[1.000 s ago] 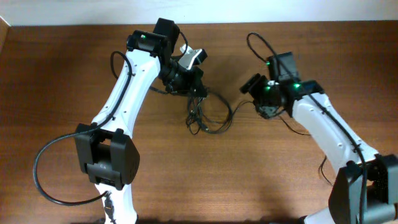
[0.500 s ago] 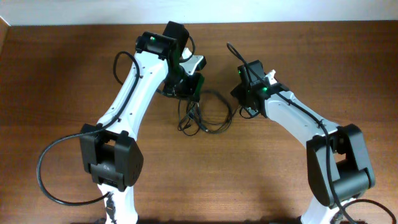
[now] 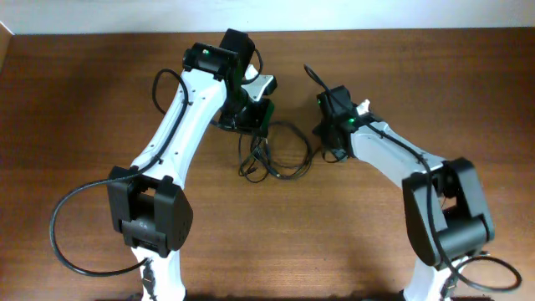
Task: Untangle cables
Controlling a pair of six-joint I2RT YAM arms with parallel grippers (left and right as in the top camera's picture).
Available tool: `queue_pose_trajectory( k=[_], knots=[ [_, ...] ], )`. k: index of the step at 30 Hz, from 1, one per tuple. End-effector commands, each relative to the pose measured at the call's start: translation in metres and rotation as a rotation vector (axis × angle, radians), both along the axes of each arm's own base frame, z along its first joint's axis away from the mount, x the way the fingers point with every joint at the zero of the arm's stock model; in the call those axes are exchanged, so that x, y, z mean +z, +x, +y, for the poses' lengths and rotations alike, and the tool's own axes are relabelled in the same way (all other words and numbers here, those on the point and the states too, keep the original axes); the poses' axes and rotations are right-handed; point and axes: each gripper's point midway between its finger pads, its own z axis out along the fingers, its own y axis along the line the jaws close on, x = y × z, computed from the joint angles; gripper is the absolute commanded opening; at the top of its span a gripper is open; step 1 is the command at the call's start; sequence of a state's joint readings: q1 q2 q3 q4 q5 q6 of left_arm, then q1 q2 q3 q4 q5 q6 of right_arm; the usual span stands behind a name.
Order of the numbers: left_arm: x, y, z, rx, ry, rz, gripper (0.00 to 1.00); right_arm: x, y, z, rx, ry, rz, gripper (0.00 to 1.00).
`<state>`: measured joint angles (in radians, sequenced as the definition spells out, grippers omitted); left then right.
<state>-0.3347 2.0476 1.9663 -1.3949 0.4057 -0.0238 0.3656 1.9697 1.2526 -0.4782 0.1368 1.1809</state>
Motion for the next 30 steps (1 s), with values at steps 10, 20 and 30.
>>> queue_pose_trajectory(
  k=[10,20,30],
  knots=[
    [0.003,0.009,0.011,0.016,0.076,-0.060,0.00,-0.033,-0.052,-0.042,0.002,-0.019,0.299,0.04],
    [-0.002,0.014,0.022,0.030,0.143,-0.082,0.19,-0.027,-0.113,-0.101,0.235,-0.051,0.597,0.04],
    [-0.022,0.018,0.020,0.028,0.156,-0.043,0.82,0.093,-0.079,-0.130,0.469,0.033,0.568,0.04]
  ],
)
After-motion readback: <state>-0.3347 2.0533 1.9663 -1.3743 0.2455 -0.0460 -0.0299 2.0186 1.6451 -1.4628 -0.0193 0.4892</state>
